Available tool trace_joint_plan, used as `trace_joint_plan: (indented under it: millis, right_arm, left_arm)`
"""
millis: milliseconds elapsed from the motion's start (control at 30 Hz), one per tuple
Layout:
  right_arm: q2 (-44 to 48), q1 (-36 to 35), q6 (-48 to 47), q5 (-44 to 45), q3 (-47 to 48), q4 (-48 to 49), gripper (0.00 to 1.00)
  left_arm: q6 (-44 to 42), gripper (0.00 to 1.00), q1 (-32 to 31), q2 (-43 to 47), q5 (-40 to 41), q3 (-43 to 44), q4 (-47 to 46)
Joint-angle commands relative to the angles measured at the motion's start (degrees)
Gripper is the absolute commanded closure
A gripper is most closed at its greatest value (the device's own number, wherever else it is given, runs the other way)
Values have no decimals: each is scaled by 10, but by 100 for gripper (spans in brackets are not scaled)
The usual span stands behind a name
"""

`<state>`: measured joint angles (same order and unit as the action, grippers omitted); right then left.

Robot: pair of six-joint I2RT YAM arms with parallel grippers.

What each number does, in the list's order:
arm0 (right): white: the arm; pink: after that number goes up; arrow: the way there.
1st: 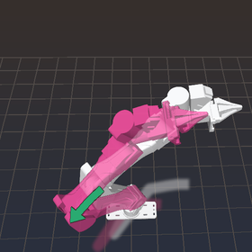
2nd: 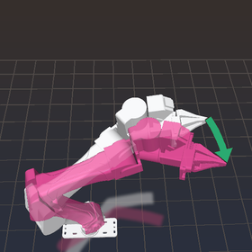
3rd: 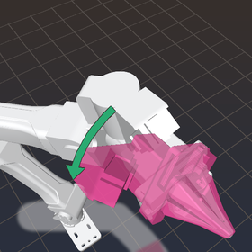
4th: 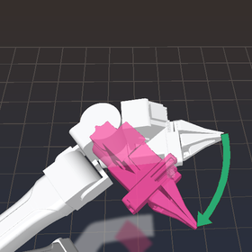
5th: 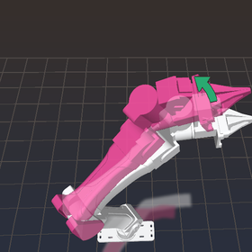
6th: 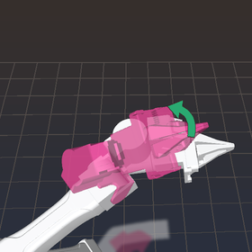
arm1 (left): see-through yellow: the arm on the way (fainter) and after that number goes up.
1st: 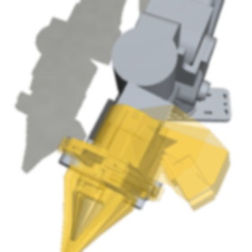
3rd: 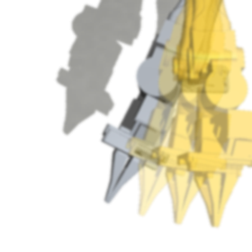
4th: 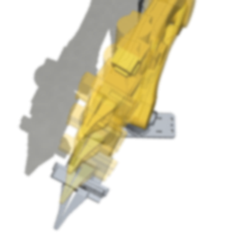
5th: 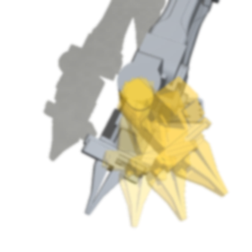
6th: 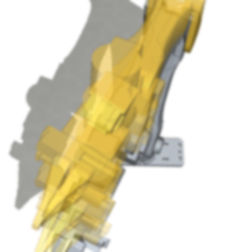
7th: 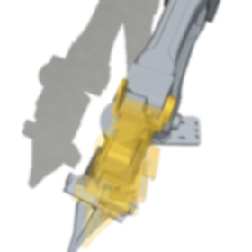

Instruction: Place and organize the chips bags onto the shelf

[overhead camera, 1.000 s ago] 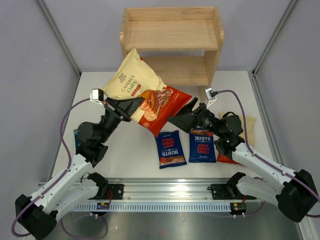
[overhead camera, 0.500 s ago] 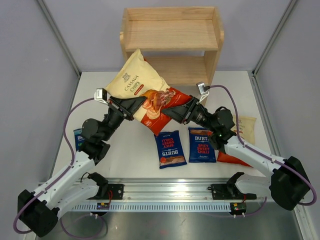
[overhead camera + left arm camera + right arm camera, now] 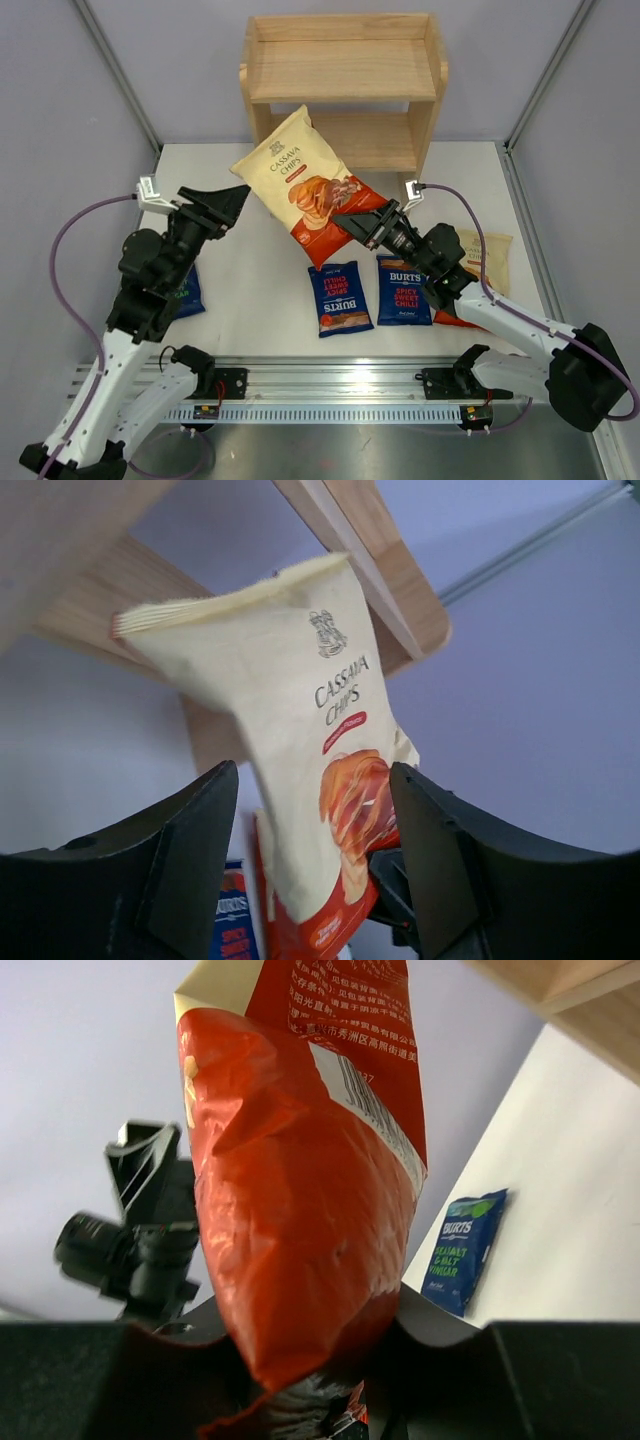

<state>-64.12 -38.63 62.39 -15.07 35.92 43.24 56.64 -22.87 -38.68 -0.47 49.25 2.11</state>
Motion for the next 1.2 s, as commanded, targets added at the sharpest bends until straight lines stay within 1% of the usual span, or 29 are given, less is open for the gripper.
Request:
trace_joint_plan:
  millis: [0, 33, 67, 100, 200, 233, 267, 300, 333, 367, 400, 467, 533, 567, 633, 667, 800, 867, 967, 1000, 1033, 1067, 1167]
  right_arm:
    - [19, 5, 22, 92, 4, -12, 84]
    - [13, 7, 33, 101, 2, -2, 85]
    - [9, 8, 40, 107, 2, -1, 86]
    - [7, 9, 48, 114, 0, -1, 86]
    - [-10, 14, 62, 131, -3, 14, 87]
    - [-18, 18, 68, 138, -2, 17, 87]
    - [-22, 21, 69, 143, -2, 23, 87]
    - [-31, 23, 71, 147, 0, 25, 88]
    - [-36, 27, 76, 164, 2, 27, 88]
    - [-42, 36, 76, 170, 5, 29, 88]
    - [-55, 43, 77, 179, 13, 28, 88]
    - [-72, 60, 84, 193, 25, 29, 88]
    - [-101, 66, 80, 221, 49, 22, 88]
    - [-113, 67, 79, 235, 59, 18, 88]
    - [-153, 71, 79, 260, 92, 22, 87]
    - [-167, 71, 81, 268, 103, 23, 87]
    - [-245, 68, 115, 303, 171, 23, 88]
    - [-265, 64, 133, 318, 193, 10, 88]
    - [-299, 49, 147, 375, 257, -39, 87]
    - [-306, 41, 156, 384, 274, -82, 86]
    - [-313, 38, 160, 391, 294, -106, 86]
    - [-335, 36, 163, 400, 329, -142, 85]
    - [-370, 27, 188, 401, 384, -198, 84]
  left_arm:
    - [-143, 31, 7, 32, 103, 62, 147]
    - [-159, 30, 7, 33, 121, 75, 169]
    - [-186, 28, 8, 33, 130, 87, 214]
    - [-197, 26, 8, 34, 138, 108, 234]
    - [-247, 21, 8, 40, 151, 131, 298]
    - [-260, 17, 8, 38, 150, 148, 314]
    - [-276, 15, 8, 36, 148, 160, 349]
    - [-309, 11, 8, 34, 135, 169, 364]
    - [-328, 4, 8, 31, 129, 186, 378]
    - [-358, 1, 8, 30, 127, 191, 404]
    - [-371, 1, 8, 34, 131, 192, 414]
    - [-397, 1, 8, 60, 132, 172, 417]
    - [-409, 1, 8, 83, 151, 147, 412]
    - [-417, 1, 8, 97, 154, 113, 398]
    - [-425, 1, 8, 131, 158, 82, 386]
    - [-430, 1, 8, 141, 161, 52, 376]
    - [-428, 1, 8, 196, 170, -19, 351]
    - [-417, 1, 8, 213, 173, -36, 345]
    - [-413, 1, 7, 229, 185, -35, 341]
    - [-413, 1, 8, 232, 188, -40, 339]
    - [-413, 1, 7, 231, 188, -38, 344]
    - [-412, 1, 7, 229, 191, -36, 347]
    - [-411, 1, 8, 226, 204, -36, 348]
